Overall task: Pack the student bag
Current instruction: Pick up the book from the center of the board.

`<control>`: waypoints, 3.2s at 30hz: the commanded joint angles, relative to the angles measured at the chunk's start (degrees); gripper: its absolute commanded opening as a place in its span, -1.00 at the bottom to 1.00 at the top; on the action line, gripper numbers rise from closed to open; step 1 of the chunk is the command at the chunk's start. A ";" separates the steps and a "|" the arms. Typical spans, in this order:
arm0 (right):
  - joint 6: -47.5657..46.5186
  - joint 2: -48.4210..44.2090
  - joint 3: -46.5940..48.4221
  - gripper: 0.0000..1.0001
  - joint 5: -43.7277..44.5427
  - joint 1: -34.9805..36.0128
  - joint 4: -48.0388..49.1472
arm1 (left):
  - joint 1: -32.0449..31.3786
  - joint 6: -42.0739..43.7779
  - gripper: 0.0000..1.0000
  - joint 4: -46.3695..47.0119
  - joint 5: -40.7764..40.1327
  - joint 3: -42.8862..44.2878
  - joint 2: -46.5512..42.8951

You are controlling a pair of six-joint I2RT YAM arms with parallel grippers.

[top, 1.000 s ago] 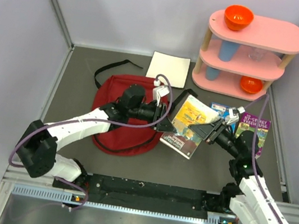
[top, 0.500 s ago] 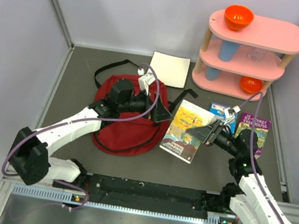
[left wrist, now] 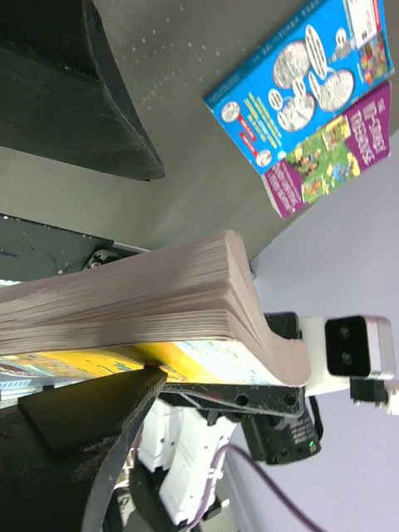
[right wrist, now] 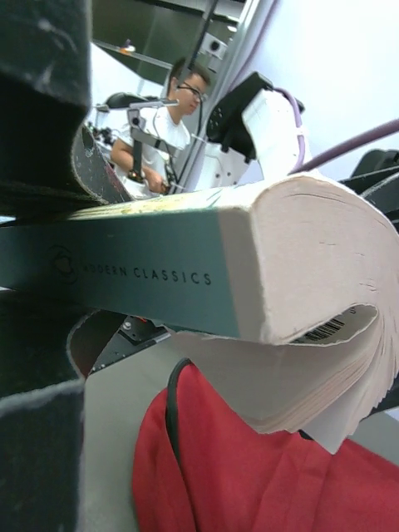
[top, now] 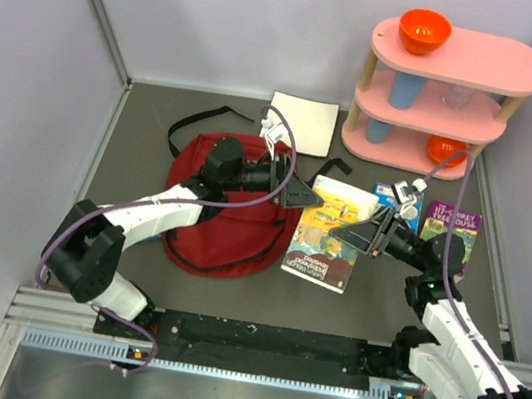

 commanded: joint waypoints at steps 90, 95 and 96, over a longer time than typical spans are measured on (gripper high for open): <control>6.83 19.89 -0.33 0.98 46.39 29.20 18.74 | 4.83 -18.36 -1.00 6.17 -35.46 -21.24 -31.65; 9.54 24.11 0.99 0.80 45.07 29.29 26.81 | 4.83 -17.13 -1.00 4.41 -36.08 -21.24 -32.26; 9.81 24.47 0.99 0.73 44.90 29.29 27.62 | 4.83 -17.30 -1.00 5.28 -35.99 -21.50 -32.26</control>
